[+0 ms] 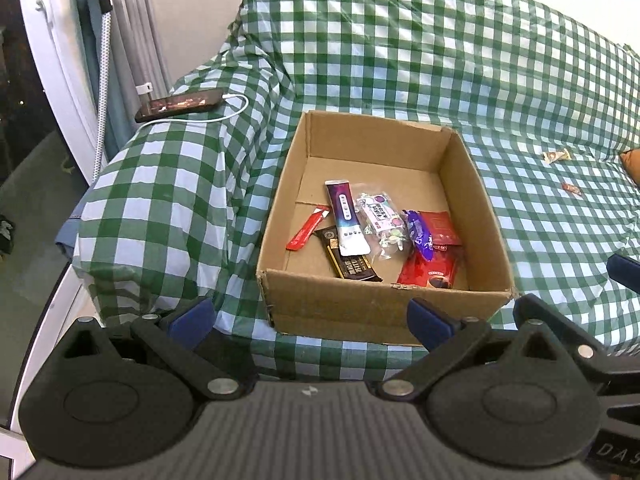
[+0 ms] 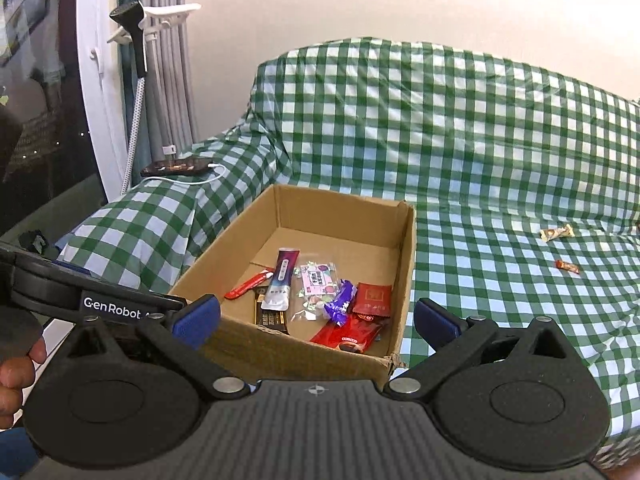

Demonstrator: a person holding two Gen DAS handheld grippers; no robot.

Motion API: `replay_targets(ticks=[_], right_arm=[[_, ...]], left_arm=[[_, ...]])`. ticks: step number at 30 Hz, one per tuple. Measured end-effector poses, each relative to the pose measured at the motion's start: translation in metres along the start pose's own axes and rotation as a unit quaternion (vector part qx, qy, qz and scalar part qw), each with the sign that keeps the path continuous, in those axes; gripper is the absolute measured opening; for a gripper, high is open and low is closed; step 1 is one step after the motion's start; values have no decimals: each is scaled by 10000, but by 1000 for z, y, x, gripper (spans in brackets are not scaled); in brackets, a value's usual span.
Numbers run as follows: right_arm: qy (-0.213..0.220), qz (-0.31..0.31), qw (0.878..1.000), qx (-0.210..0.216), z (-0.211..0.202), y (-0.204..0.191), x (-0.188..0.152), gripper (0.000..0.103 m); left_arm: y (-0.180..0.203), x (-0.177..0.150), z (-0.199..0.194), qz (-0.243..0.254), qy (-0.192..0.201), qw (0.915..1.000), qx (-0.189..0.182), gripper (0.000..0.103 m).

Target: Organize snacks

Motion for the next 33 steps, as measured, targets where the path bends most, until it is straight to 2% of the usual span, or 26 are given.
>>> replay_targets(ticks=[12, 33], right_arm=[[153, -89, 9998, 21, -13, -5, 0, 103], [66, -56, 10000, 9, -11, -2, -4, 103]], left_arm=[[-4, -5, -13, -63, 121, 9999, 28, 103], [-4, -7, -10, -16, 35, 10000, 11, 103]])
Point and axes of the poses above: each gripper's, at about its wrist camera, not at the fingertips, and z roughly the way its jaws point, y to its right, x to its top, the point moved 3 cm from there along z, roughly the way its jaws point, and after that the axes turned 10 degrees about z, right-handed, at the moved point
